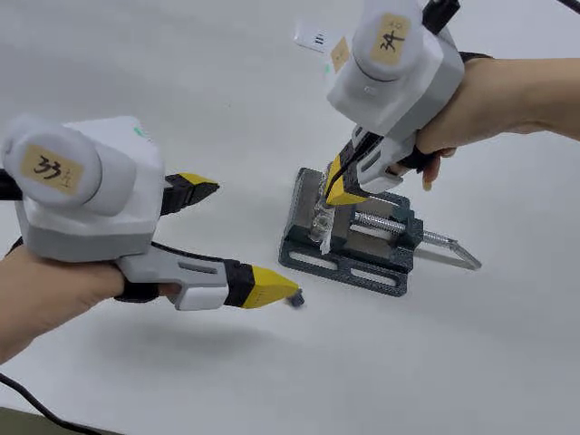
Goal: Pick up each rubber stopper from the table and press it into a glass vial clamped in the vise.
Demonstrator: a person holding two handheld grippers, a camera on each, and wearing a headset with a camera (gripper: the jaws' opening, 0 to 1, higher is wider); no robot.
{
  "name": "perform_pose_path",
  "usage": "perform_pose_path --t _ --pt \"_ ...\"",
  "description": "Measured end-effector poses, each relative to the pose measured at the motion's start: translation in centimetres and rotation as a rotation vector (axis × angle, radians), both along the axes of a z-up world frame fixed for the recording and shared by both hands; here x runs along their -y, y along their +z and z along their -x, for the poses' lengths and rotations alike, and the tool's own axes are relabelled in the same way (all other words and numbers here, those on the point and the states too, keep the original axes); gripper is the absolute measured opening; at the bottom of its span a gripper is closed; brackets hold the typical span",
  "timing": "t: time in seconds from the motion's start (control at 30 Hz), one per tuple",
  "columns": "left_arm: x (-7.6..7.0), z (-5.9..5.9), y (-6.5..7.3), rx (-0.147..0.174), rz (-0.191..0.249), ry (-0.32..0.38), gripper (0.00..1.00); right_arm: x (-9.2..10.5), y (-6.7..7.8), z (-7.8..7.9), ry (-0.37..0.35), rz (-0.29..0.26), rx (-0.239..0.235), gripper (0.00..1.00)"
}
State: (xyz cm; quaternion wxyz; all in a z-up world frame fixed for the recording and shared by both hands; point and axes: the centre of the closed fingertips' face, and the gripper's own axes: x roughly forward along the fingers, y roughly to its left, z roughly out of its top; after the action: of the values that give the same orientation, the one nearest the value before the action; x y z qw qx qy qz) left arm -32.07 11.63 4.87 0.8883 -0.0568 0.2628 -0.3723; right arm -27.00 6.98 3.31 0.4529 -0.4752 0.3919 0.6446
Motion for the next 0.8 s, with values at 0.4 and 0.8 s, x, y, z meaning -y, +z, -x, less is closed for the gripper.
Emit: perform_pose_path --t 0.4,0.8 --pt "-0.42 0.13 0.09 0.000 -0.006 0.008 0.88 0.21 -0.16 -0.34 -0.046 0.033 0.041 0.00" --pt "-0.52 0.06 0.19 0.001 -0.001 0.015 0.88 0.13 -0.37 -0.10 -0.066 0.055 0.040 0.00"
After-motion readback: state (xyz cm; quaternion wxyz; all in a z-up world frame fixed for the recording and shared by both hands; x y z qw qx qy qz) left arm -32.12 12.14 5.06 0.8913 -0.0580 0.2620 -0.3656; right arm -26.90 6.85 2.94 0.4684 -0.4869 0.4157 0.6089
